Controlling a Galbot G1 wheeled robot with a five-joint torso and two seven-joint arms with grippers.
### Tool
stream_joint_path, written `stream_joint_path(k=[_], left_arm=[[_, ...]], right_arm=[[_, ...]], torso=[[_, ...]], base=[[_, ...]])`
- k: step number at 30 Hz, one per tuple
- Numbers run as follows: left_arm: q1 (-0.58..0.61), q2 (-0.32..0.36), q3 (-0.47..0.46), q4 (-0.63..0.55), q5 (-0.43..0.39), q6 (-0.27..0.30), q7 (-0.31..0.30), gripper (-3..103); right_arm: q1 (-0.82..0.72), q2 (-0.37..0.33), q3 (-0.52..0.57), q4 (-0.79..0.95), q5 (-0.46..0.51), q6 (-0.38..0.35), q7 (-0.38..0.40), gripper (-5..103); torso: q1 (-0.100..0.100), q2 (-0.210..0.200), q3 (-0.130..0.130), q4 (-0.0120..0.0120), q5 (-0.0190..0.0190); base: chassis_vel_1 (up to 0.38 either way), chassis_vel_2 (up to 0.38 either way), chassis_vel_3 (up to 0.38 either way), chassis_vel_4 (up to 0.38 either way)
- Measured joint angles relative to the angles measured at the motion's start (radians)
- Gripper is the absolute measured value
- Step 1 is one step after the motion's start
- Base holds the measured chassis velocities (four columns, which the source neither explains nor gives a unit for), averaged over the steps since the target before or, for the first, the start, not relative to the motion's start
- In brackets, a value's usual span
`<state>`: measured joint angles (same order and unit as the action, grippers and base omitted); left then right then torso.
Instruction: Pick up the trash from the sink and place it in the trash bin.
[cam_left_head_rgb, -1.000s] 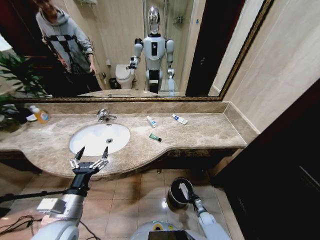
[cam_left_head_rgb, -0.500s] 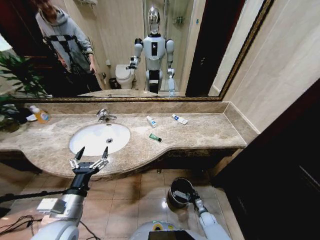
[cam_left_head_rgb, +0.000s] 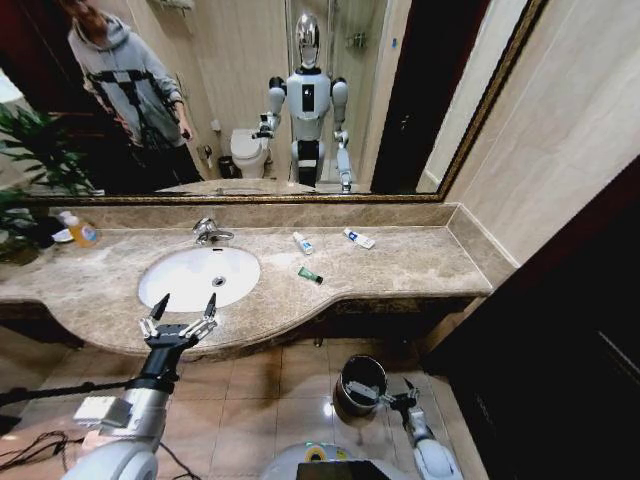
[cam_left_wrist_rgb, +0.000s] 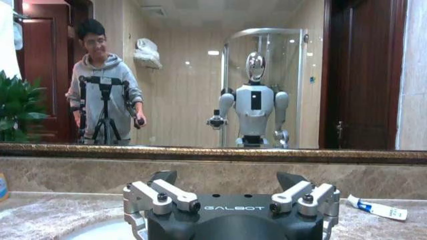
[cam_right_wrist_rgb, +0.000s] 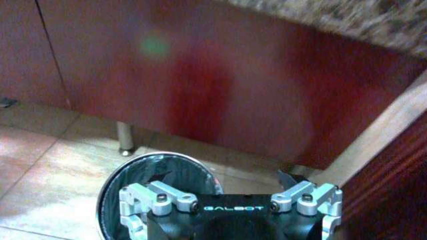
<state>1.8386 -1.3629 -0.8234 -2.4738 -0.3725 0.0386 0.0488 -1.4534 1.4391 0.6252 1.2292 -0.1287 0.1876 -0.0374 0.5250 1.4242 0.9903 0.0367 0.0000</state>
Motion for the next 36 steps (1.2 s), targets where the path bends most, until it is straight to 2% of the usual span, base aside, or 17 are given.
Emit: stream_joint_path(k=[3, 5, 6, 9, 13, 16, 22, 25, 26, 28, 29, 31, 32, 33, 34, 36], left_arm=[[0.000, 0.000, 0.000, 0.000, 0.000, 0.000, 0.000, 100], [0.000, 0.000, 0.000, 0.000, 0.000, 0.000, 0.000, 100], [0.000, 0.000, 0.000, 0.000, 0.000, 0.000, 0.000, 100], [0.000, 0.000, 0.000, 0.000, 0.000, 0.000, 0.000, 100], [0.000, 0.000, 0.000, 0.000, 0.000, 0.000, 0.000, 100], [0.000, 0.000, 0.000, 0.000, 0.000, 0.000, 0.000, 100], [0.000, 0.000, 0.000, 0.000, 0.000, 0.000, 0.000, 100], [0.000, 0.000, 0.000, 0.000, 0.000, 0.000, 0.000, 100], [0.000, 0.000, 0.000, 0.000, 0.000, 0.000, 0.000, 100], [0.000, 0.000, 0.000, 0.000, 0.000, 0.000, 0.000, 100], [0.000, 0.000, 0.000, 0.000, 0.000, 0.000, 0.000, 100], [0.000, 0.000, 0.000, 0.000, 0.000, 0.000, 0.000, 100], [0.000, 0.000, 0.000, 0.000, 0.000, 0.000, 0.000, 100], [0.000, 0.000, 0.000, 0.000, 0.000, 0.000, 0.000, 100], [0.000, 0.000, 0.000, 0.000, 0.000, 0.000, 0.000, 100], [0.000, 0.000, 0.000, 0.000, 0.000, 0.000, 0.000, 100]], right_arm=[[-0.039, 0.007, 0.007, 0.064, -0.002, -0.003, 0.040, 100], [-0.093, 0.006, 0.021, 0.167, -0.008, -0.001, 0.060, 100], [-0.093, 0.006, 0.021, 0.167, -0.008, -0.001, 0.060, 100], [-0.246, -0.013, 0.051, 0.409, -0.009, 0.000, 0.048, 100], [-0.326, -0.016, 0.075, 0.548, -0.007, 0.002, 0.039, 100], [-0.434, -0.011, 0.080, 0.748, 0.016, 0.018, 0.033, 100], [-0.481, -0.009, 0.062, 0.918, 0.044, 0.057, 0.016, 100], [-0.444, -0.041, 0.045, 1.035, 0.081, 0.009, -0.026, 100], [-0.444, -0.041, 0.045, 1.035, 0.081, 0.009, -0.026, 100], [-0.393, -0.080, 0.029, 1.098, 0.110, -0.049, -0.057, 100], [-0.393, -0.080, 0.029, 1.098, 0.110, -0.049, -0.057, 100], [-0.315, -0.156, 0.000, 1.142, 0.183, -0.145, -0.078, 100], [-0.315, -0.156, 0.000, 1.142, 0.183, -0.145, -0.078, 100], [-0.268, -0.201, -0.013, 1.138, 0.221, -0.183, -0.083, 100], [-0.268, -0.201, -0.013, 1.138, 0.221, -0.183, -0.083, 100], [-0.118, -0.307, -0.054, 1.055, 0.332, -0.254, -0.105, 100]], torso=[[0.000, 0.000, 0.000, 0.0000, 0.0002], [0.000, 0.000, 0.000, 0.0002, 0.0002], [0.000, 0.000, 0.000, 0.0002, 0.0002], [0.000, 0.000, 0.000, -0.0001, -0.0002], [0.000, 0.000, 0.000, 0.0000, -0.0004], [0.000, 0.000, 0.000, 0.0001, -0.0004], [0.000, 0.000, 0.000, 0.0000, -0.0001], [0.000, 0.000, 0.000, 0.0000, -0.0002], [0.000, 0.000, 0.000, 0.0000, -0.0002], [0.000, 0.000, 0.000, 0.0002, 0.0001], [0.000, 0.000, 0.000, 0.0002, 0.0001], [0.000, 0.000, 0.000, 0.0000, -0.0002], [0.000, 0.000, 0.000, 0.0000, -0.0002], [0.000, 0.000, 0.000, 0.0000, 0.0002], [0.000, 0.000, 0.000, 0.0000, 0.0002], [0.000, 0.000, 0.000, 0.0001, 0.0000]], base=[[0.000, 0.000, 0.000, 0.000], [0.000, 0.000, 0.000, 0.000], [0.000, 0.000, 0.000, 0.000], [0.000, 0.000, 0.000, 0.000], [0.000, 0.000, 0.000, 0.000], [0.000, 0.000, 0.000, 0.000], [0.000, 0.000, 0.000, 0.000], [0.000, 0.000, 0.000, 0.000], [0.000, 0.000, 0.000, 0.000], [0.000, 0.000, 0.000, 0.000], [0.000, 0.000, 0.000, 0.000], [0.000, 0.000, 0.000, 0.000], [0.000, 0.000, 0.000, 0.000], [0.000, 0.000, 0.000, 0.000], [0.000, 0.000, 0.000, 0.000], [0.000, 0.000, 0.000, 0.000]])
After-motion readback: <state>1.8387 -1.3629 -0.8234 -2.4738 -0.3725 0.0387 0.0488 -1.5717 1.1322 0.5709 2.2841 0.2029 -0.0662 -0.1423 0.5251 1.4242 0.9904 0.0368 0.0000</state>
